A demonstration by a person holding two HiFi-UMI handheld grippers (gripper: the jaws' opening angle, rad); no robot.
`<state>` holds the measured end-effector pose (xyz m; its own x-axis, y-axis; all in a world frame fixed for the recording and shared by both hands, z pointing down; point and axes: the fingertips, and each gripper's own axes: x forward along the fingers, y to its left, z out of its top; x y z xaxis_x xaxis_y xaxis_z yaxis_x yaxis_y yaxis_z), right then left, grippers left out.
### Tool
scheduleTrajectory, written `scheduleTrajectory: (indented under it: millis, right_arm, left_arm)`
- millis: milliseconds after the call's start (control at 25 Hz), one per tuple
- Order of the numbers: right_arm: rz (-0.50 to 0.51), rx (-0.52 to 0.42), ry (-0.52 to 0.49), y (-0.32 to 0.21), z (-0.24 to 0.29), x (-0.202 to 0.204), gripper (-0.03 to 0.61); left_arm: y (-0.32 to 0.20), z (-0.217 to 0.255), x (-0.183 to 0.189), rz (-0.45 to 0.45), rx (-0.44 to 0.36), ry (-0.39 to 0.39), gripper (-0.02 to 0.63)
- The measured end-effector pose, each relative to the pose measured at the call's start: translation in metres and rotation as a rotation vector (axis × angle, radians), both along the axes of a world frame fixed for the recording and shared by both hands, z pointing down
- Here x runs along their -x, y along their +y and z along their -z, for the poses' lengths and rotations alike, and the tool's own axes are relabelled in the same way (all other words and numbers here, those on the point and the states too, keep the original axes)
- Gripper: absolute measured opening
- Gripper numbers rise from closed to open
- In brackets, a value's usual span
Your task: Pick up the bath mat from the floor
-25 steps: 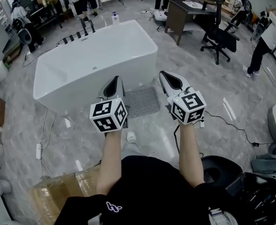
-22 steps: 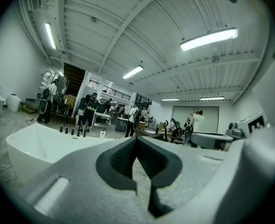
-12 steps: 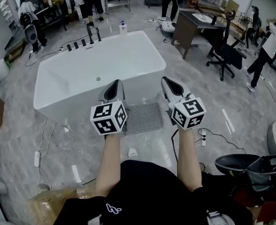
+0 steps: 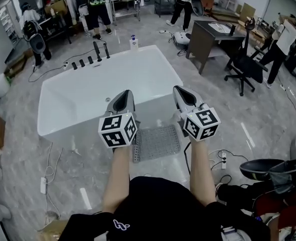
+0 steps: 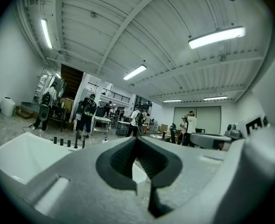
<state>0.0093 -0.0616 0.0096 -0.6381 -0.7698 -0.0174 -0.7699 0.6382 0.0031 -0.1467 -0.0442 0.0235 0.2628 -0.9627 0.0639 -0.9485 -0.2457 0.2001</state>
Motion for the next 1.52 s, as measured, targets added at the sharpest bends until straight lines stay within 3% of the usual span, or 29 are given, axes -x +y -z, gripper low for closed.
scheduleTrajectory:
  millis: [200,560,960,1520]
  right_arm:
    - [-0.020,0.012,-0.020,-0.031,-0.009,0.008,0.008]
    - [-0.110,0.079,-0.048,-0.066,-0.033,-0.014,0.008]
    - [-0.004,0.071,-0.016,-0.115,-0.029,0.017,0.008]
    - [0.034,0.100,0.009,-0.188,-0.032,-0.047,0.008]
  left_arm:
    - [-0.032,-0.006,0.010,-0.011,0.013,-0.007,0.000]
    - [-0.063,-0.032,0.011,-0.021,0.054,0.022,-0.002]
    - [-0.094,-0.042,0.034,0.079,0.070,0.056,-0.002]
    - [-0.160,-0.050,-0.025,0.118,0.087,0.080,-0.002]
